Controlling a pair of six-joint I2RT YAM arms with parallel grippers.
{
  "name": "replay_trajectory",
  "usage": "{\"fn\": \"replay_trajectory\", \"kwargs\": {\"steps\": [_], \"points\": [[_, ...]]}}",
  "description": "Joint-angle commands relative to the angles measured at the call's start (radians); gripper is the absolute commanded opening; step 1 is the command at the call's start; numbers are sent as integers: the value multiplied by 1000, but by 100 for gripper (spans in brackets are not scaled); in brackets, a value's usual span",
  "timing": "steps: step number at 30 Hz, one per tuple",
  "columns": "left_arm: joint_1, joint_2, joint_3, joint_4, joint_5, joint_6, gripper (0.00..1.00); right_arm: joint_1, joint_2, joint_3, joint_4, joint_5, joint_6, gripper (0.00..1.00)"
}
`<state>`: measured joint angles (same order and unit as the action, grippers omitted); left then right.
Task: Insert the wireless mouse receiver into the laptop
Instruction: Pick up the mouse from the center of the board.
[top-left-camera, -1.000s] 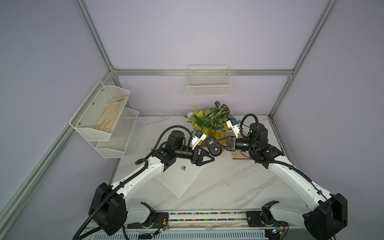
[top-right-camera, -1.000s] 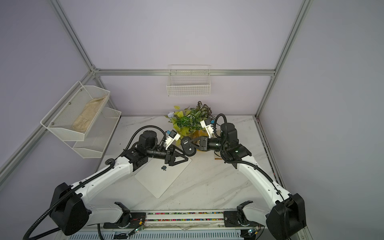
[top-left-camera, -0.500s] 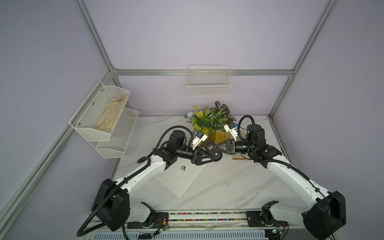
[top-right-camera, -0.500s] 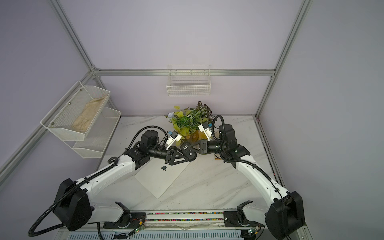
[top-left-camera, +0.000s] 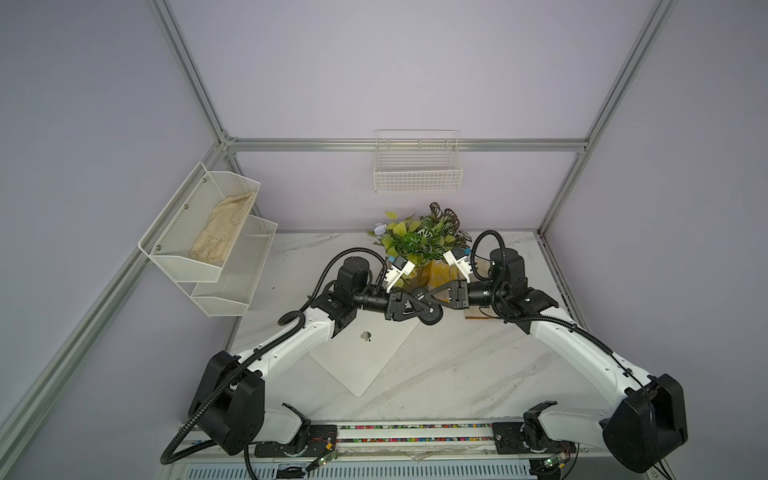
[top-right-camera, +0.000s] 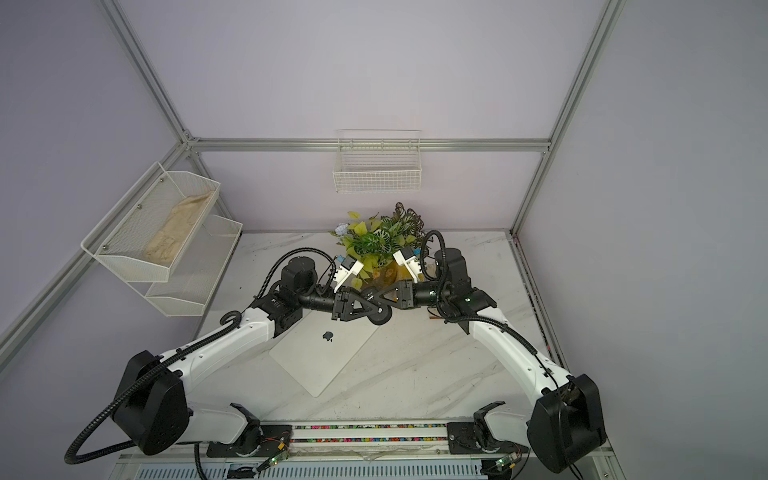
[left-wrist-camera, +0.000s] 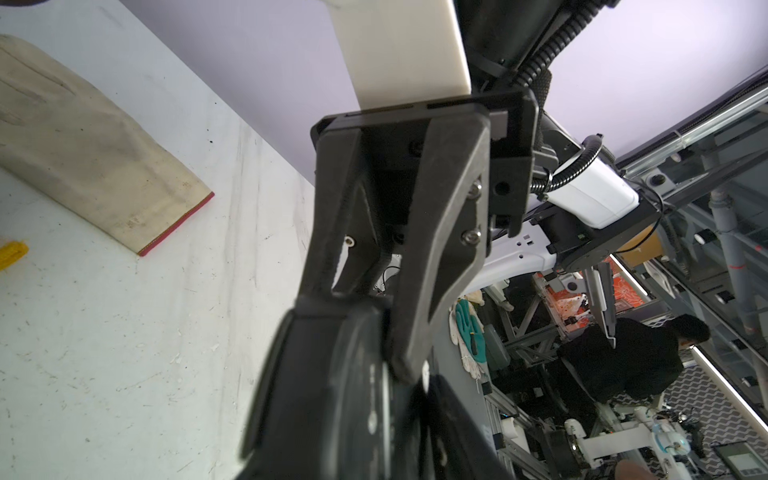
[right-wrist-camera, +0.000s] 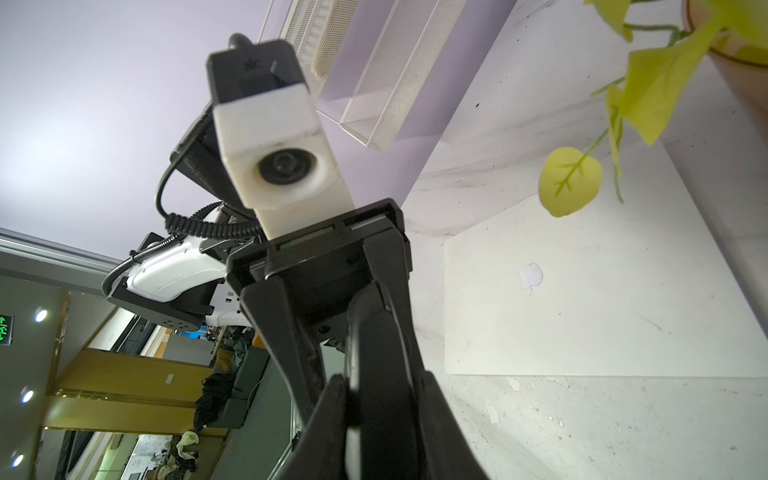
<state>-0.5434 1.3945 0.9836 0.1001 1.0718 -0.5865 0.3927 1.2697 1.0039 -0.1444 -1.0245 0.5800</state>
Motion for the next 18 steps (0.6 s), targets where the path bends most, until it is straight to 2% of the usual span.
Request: {"fn": "replay_trajectory", "kwargs": {"steps": [1,5,7,8,11,12,14,16,18], "points": [[-1,9,-4,52,31,2,31,2,4,-6,55,0,19,23],[-1,9,-18,55,21,3,15,2,2,-12,78,11,36,23],[-1,9,-24,59,13,1,4,3,-2,-13,84,22,41,25],[-1,9,-30,62,8,-1,0,2,-4,-13,88,28,44,28],[-1,8,-47,88,-13,-18,0,2,-20,-10,92,64,57,40],[-1,9,-53,97,-24,-26,0,2,-29,-5,94,85,63,49],[-1,9,-68,125,-54,-53,0,0,-52,5,90,136,74,57],[-1,0,-91,156,-89,-90,0,-2,-78,13,82,198,89,70],[-1,-19,-117,198,-138,-132,0,-8,-110,18,71,263,111,73]]}}
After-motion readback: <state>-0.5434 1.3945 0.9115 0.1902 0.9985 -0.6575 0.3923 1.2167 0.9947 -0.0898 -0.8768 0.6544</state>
